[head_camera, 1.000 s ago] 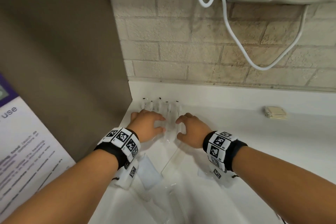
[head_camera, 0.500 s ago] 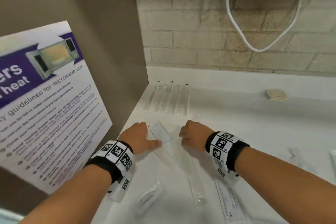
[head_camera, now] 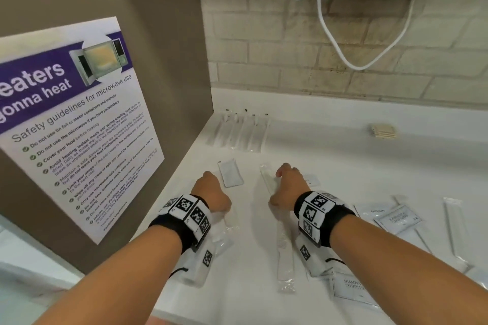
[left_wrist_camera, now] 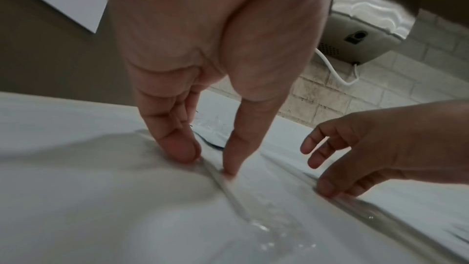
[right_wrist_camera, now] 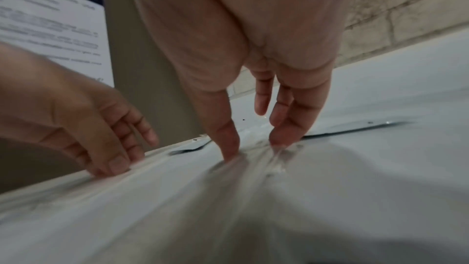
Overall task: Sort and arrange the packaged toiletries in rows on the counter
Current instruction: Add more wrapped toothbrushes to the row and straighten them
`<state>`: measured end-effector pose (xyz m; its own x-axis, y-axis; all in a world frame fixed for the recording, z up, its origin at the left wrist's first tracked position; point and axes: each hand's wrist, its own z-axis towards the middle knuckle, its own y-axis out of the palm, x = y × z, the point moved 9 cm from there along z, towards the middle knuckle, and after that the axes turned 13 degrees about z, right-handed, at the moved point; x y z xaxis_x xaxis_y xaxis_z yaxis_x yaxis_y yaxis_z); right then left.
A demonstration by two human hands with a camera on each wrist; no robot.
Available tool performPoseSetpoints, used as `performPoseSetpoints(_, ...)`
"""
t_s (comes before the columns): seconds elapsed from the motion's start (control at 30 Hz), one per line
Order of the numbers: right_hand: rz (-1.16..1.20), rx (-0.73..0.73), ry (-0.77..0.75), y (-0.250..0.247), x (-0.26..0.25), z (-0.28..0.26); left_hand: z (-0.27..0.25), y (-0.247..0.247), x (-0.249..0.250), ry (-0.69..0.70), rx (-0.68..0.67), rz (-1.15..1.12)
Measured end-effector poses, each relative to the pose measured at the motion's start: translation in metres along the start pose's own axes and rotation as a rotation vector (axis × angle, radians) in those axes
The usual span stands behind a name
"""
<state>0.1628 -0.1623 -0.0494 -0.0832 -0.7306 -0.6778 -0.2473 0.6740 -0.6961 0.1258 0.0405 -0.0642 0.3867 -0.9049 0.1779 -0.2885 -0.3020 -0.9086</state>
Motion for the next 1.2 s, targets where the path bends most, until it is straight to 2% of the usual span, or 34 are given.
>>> performPoseSetpoints(0.17, 0.072, -0.068, 0.095, -0.001, 0.009, -0.007, -0.004, 0.004, 0.006, -0.021, -0.013, -0.033)
performPoseSetpoints(0.3, -0.065, -0.075, 0.008, -0.001, -0.001, -0.012, -0.007, 0.005, 0.011, -0.028, -0.009, -0.149)
performPoseSetpoints(0.47, 0.133, 0.000, -0.048, -0.012, -0.003, -0.021, -0.011, 0.001, 0.019, -0.004, 0.024, -0.070)
performPoseSetpoints(0.57, 0.160, 0.004, -0.064, -0.018, -0.001, -0.029, -0.013, 0.001, 0.019, -0.016, 0.004, -0.024)
performPoseSetpoints(0.67, 0.106, -0.093, 0.001, -0.006, 0.012, -0.044, -0.014, 0.004, 0.015, -0.032, -0.011, -0.068)
performPoseSetpoints(0.73, -0.021, -0.164, 0.076, 0.007, 0.021, -0.058, -0.015, 0.007, 0.015, -0.025, -0.016, -0.114)
performPoseSetpoints(0.8, -0.139, -0.187, 0.097, 0.015, 0.023, -0.068, -0.016, 0.012, 0.019, 0.005, -0.038, -0.162)
performPoseSetpoints(1.0, -0.211, -0.140, 0.125, 0.011, 0.017, -0.065, -0.023, 0.025, 0.036, 0.174, -0.116, -0.291)
performPoseSetpoints(1.2, -0.061, -0.014, 0.145, -0.008, 0.028, -0.063, -0.033, 0.025, 0.061, 0.257, -0.110, -0.384)
